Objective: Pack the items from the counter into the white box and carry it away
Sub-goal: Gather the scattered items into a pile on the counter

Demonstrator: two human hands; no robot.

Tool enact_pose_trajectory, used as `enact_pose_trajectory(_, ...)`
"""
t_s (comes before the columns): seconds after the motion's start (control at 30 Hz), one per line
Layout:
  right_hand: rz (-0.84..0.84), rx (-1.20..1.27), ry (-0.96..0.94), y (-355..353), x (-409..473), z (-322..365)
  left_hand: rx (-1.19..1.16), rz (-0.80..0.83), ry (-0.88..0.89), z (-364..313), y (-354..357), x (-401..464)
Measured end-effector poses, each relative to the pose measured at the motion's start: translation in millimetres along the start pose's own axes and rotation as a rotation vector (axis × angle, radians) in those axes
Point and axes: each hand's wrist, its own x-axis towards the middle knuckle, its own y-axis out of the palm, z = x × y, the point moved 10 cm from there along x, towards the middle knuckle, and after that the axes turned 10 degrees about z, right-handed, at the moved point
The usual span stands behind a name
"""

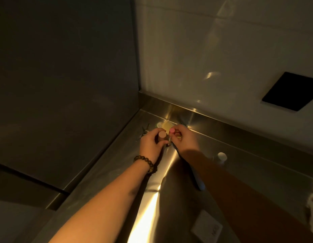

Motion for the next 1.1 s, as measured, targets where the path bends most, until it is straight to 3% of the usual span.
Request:
enact_pose_trajectory(0.23,0.032,-0.103,0.028,5,9,7,0.127,0.009,0.038,0,2,5)
enact_pose_trajectory(0.53,0.111,-0.085,0.052,3,1,11,0.095,0.068,-0.013,3,3,1)
enact_pose_trajectory(0.77,0.129,-0.087,-0.015,-37,-34,38,0.062,0.082,-0.017,-5,-4,-15)
enact_pose_trajectory(0.93,0.079,-0.234,0.022,-82,-71,30,0.077,0.035,0.084,-33,-1,-45)
enact_pose_trajectory(1.1,0.260,-0.402,0.164,-74,-103,-8,0.120,0.134,0.231,-63,36,-94)
